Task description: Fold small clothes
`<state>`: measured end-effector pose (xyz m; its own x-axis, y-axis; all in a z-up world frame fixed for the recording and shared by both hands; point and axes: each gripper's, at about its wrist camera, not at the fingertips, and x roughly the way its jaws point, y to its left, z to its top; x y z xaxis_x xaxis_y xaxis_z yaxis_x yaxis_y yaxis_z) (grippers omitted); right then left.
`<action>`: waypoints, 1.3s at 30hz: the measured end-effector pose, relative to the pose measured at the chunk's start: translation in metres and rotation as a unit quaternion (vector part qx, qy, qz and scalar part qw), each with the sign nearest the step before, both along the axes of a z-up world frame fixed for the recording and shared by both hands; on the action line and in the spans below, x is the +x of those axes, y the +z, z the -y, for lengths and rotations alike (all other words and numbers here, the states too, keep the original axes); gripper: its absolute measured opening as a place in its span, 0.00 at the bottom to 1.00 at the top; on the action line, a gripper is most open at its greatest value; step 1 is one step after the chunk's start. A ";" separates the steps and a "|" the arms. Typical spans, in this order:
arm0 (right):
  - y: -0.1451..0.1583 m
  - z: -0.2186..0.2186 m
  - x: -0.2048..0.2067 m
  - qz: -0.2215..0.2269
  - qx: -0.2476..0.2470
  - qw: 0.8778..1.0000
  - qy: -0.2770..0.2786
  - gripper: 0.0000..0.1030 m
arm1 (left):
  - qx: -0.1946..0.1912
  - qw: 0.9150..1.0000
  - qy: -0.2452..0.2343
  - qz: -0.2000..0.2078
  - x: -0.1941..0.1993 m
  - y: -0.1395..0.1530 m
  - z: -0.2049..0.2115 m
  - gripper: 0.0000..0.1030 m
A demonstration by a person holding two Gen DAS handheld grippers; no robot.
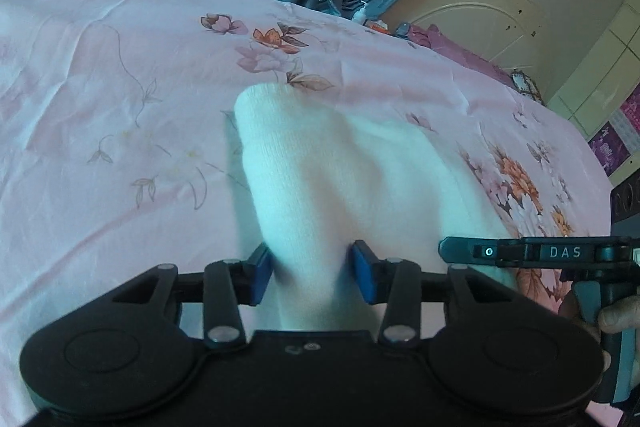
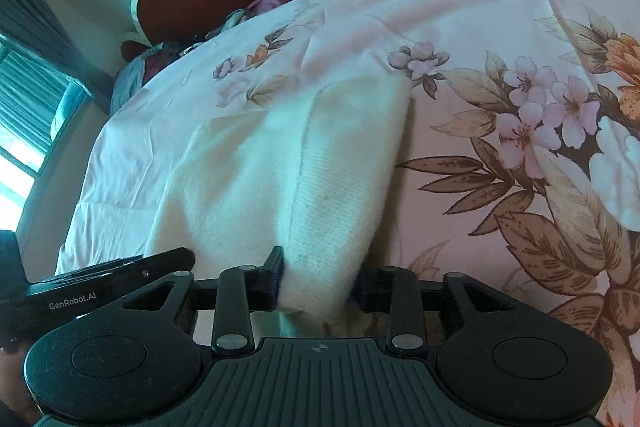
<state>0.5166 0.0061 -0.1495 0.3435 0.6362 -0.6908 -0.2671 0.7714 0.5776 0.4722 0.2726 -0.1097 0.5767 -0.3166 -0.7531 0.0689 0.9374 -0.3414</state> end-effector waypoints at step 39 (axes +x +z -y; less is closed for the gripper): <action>0.045 -0.016 -0.101 0.177 -0.139 0.966 0.126 0.20 | -0.009 0.998 -0.015 0.056 -0.108 0.008 0.020 0.23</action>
